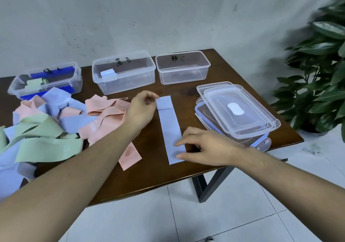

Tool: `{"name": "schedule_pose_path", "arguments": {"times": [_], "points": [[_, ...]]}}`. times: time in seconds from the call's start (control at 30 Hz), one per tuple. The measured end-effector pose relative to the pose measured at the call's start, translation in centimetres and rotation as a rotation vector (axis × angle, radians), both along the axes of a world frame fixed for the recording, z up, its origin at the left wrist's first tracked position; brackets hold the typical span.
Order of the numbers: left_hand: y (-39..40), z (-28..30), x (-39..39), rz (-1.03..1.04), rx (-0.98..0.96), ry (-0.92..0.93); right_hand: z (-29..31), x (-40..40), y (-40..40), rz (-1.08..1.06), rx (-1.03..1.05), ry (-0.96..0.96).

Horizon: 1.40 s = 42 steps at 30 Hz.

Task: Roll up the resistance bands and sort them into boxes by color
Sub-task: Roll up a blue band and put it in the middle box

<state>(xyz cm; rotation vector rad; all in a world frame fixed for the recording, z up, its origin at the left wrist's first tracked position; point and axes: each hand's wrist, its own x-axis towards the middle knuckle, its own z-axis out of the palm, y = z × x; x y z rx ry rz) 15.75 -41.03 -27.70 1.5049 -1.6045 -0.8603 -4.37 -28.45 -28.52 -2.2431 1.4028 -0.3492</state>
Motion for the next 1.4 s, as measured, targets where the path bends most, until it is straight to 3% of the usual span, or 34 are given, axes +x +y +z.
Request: {"name": "schedule_pose_path", "arguments": {"times": [0.17, 0.43, 0.57, 0.73, 1.0, 1.13, 1.4], "points": [[0.8, -0.9, -0.5, -0.326, -0.021, -0.354, -0.8, -0.8, 0.4, 0.131, -0.105, 0.067], [-2.4, -1.6, -0.9, -0.244, -0.102, -0.536, -1.6, -1.0, 0.7, 0.199, -0.264, 0.035], [-2.1, -1.2, -1.0, -0.217, -0.15, -0.487, -2.0, -1.1, 0.9, 0.209, -0.315, 0.019], [2.9, -1.1, -1.3, -0.443, -0.251, -0.447, -2.9, -1.3, 1.3, 0.186, -0.395, -0.038], [12.5, -1.8, 1.4, -0.565, -0.36, -0.237, -3.5, -0.9, 1.4, 0.185, -0.477, -0.082], [14.4, -3.2, 2.5, -0.665, -0.424, -0.35, -3.9, -0.8, 1.4, 0.192, -0.475, -0.122], [14.7, -4.3, 2.5, -0.529, -0.524, -0.452, -4.0, -0.9, 1.7, 0.195, -0.481, -0.182]]}}
